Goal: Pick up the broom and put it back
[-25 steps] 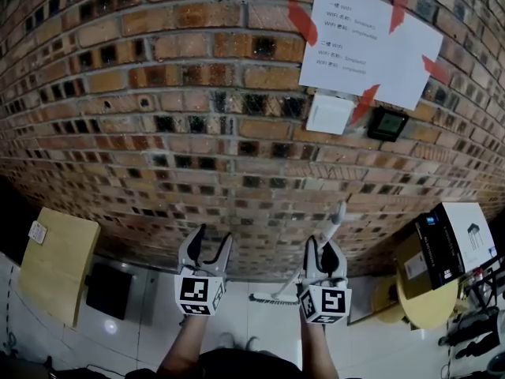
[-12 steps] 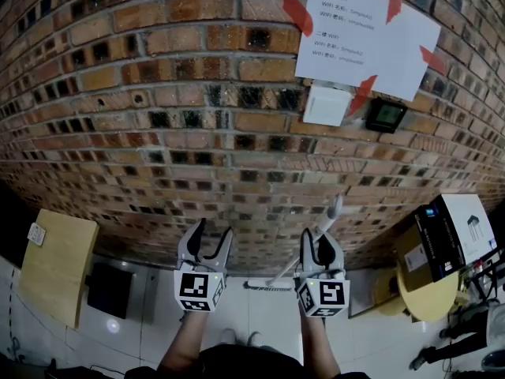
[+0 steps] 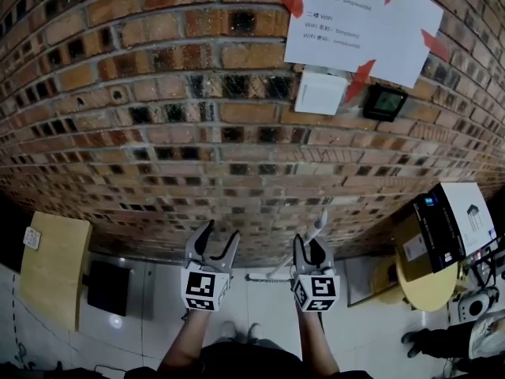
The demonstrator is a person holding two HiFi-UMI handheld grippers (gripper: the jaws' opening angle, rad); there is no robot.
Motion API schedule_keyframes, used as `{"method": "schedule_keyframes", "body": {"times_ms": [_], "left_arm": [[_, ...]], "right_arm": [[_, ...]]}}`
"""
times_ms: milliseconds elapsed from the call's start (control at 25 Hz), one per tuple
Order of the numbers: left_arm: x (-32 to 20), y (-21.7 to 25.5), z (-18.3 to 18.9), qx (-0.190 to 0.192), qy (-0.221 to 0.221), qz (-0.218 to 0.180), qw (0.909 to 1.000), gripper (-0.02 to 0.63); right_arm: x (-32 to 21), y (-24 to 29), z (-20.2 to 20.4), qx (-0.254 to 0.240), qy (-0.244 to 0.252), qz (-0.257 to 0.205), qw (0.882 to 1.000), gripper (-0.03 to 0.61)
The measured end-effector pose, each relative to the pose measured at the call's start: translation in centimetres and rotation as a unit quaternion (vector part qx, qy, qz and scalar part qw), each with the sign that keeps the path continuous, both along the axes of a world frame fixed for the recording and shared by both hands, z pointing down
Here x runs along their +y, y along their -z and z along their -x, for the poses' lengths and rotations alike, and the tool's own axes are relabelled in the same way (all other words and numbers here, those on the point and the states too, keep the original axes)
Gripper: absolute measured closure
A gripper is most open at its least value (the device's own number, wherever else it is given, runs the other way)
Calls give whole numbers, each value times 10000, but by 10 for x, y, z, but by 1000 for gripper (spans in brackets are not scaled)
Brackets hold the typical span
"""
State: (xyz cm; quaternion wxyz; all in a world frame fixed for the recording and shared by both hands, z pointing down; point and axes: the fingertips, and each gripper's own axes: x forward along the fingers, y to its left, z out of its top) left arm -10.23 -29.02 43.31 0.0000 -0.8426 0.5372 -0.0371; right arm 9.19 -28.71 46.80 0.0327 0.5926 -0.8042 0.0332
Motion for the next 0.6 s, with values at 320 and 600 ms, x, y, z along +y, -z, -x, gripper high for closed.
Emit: {"method": "schedule_keyframes", "body": {"times_ms": [320, 600], "left_arm": [[-6, -43, -40, -316, -485, 411, 9975, 353], [-18, -96, -68, -589, -794, 747, 9923, 353]], "right_arm": [[4, -86, -19, 150, -36, 716, 9973, 477], [5, -182, -28, 435, 33, 1502, 9877, 477]]}}
